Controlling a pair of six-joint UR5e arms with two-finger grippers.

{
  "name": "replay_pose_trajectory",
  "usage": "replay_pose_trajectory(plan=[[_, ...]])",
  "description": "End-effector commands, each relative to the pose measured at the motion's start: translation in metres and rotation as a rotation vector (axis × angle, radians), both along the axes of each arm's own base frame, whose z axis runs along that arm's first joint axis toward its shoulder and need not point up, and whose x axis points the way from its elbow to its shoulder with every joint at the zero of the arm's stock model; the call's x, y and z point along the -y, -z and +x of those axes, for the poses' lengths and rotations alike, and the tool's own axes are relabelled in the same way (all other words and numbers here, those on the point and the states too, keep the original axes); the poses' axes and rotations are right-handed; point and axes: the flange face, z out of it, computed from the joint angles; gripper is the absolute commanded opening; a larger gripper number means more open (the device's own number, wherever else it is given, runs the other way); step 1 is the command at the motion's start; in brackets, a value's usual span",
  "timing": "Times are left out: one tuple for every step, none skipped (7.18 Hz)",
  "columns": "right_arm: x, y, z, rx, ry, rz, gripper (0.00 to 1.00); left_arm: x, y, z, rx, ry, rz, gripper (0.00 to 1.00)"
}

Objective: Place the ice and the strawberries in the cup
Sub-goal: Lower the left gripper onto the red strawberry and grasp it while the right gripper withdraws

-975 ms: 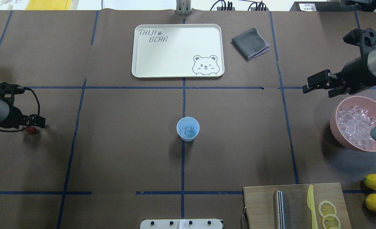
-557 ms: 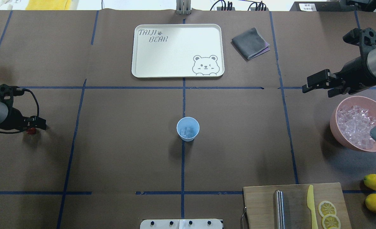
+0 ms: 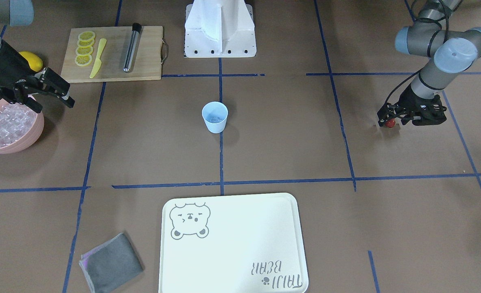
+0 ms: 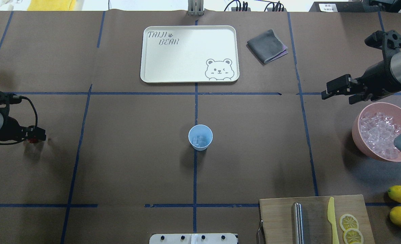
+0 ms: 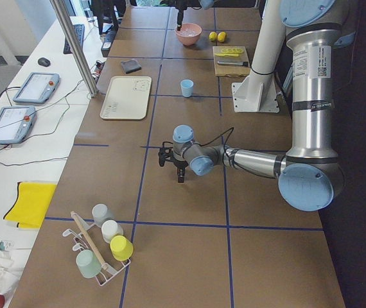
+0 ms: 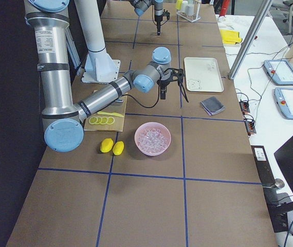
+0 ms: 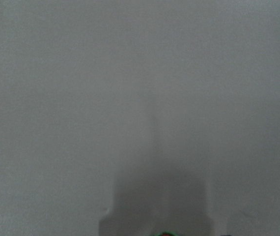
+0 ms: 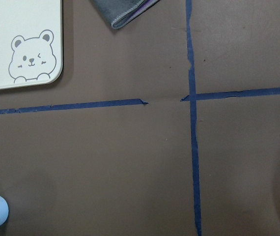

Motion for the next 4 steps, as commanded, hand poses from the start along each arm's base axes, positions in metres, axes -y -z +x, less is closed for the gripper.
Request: replay_pose_trajectory(plan=[[-0.001,0.001,-0.001,0.003,0.000,-0.002,1.00,-0.002,-0.001,-0.002,0.003,-0.001,-0.001,0.21],[0.000,0.000,-0.001,0.001,-0.001,-0.003,1.00,-0.002,-0.001,-0.002,0.003,0.001,0.000,0.04],[-0.001,-0.001,0.000,0.005,0.002,-0.005,1.00,-0.001,0.006,-0.002,-0.005,0.007,0.006,0.00],[-0.002,0.000,0.001,0.006,0.002,-0.002,1.00,-0.004,0.018,-0.007,-0.022,0.013,0.018,0.00]])
